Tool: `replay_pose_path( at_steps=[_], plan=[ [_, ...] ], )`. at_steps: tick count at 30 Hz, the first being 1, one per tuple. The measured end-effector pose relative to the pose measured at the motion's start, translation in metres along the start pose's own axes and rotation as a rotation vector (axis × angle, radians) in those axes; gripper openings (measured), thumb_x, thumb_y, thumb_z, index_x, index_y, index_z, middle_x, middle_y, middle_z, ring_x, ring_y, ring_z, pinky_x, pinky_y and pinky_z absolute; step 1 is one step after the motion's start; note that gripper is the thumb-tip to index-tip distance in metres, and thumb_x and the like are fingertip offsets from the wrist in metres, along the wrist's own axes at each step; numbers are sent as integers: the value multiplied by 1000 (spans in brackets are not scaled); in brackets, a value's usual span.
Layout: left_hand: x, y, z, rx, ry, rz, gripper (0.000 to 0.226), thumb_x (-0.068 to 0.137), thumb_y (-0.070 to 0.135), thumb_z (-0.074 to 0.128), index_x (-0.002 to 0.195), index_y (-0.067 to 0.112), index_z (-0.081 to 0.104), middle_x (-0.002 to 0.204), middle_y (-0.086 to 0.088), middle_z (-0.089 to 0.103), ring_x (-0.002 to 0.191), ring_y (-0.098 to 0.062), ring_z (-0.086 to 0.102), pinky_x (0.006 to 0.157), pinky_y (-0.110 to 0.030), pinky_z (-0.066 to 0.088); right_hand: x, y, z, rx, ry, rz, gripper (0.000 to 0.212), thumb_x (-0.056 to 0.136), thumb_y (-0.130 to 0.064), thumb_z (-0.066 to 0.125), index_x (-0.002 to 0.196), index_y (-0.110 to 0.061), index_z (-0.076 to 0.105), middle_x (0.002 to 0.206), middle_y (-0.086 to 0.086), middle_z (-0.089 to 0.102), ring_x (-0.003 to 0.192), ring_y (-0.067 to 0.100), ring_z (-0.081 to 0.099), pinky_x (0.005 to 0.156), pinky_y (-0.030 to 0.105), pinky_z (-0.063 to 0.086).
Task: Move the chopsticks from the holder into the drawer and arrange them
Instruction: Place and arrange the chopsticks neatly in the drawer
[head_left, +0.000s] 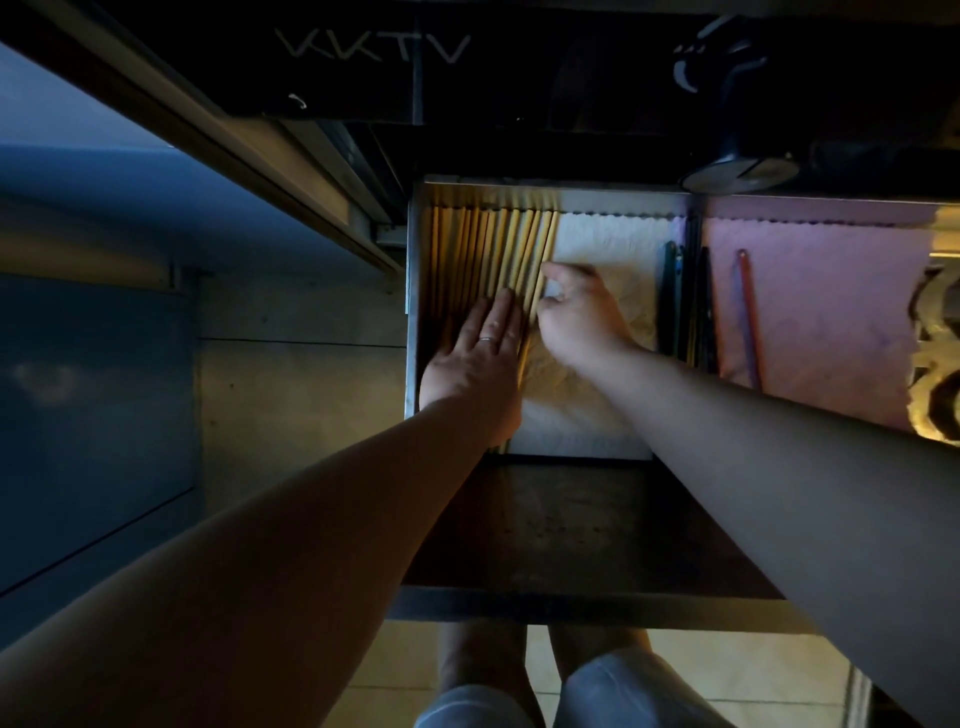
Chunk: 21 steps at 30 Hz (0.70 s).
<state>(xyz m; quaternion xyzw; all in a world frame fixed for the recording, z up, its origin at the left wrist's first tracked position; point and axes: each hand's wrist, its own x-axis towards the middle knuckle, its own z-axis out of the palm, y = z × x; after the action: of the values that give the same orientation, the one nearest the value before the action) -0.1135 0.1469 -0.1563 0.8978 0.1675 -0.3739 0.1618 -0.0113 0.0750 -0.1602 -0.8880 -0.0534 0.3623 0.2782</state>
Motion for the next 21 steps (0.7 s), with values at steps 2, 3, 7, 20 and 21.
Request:
replay_pose_path(
  at_steps=[2, 3, 7, 20, 21],
  plan=[
    [-1, 2, 2, -20, 13, -35, 88, 98, 23, 45, 151, 23, -25, 154, 8, -39, 147, -14, -25, 119, -44, 13, 0, 1, 0, 13, 5, 2, 46, 96, -14, 47, 141, -21, 45, 145, 5, 42, 123, 23, 53, 91, 24, 45],
    [0, 1, 3, -15, 30, -11, 87, 98, 23, 44, 151, 23, -26, 154, 7, -40, 146, -15, -26, 119, -44, 11, 0, 1, 0, 18, 8, 6, 46, 96, -14, 47, 141, -21, 46, 144, 5, 43, 123, 23, 53, 92, 24, 45],
    [2, -6, 4, 134, 63, 180, 83, 98, 22, 38, 150, 22, -26, 155, 5, -38, 146, -15, -26, 119, -42, -6, 2, 4, -2, 40, 7, 38, 46, 96, -13, 47, 141, -23, 45, 145, 2, 46, 125, 20, 52, 96, 26, 47],
    [-2, -4, 3, 93, 24, 124, 80, 99, 22, 40, 154, 22, -18, 159, 5, -31, 149, -15, -18, 121, -42, 1, -1, 15, -19, 73, -17, 150, 45, 95, -15, 47, 139, -27, 48, 144, 1, 50, 121, 22, 56, 96, 34, 50],
    [-4, -2, 2, 73, 26, 102, 78, 99, 22, 39, 155, 22, -16, 160, 4, -29, 150, -16, -17, 122, -42, 1, -2, 18, -23, 88, -14, 159, 46, 94, -14, 47, 139, -26, 48, 144, 0, 50, 120, 23, 56, 97, 34, 50]
  ],
)
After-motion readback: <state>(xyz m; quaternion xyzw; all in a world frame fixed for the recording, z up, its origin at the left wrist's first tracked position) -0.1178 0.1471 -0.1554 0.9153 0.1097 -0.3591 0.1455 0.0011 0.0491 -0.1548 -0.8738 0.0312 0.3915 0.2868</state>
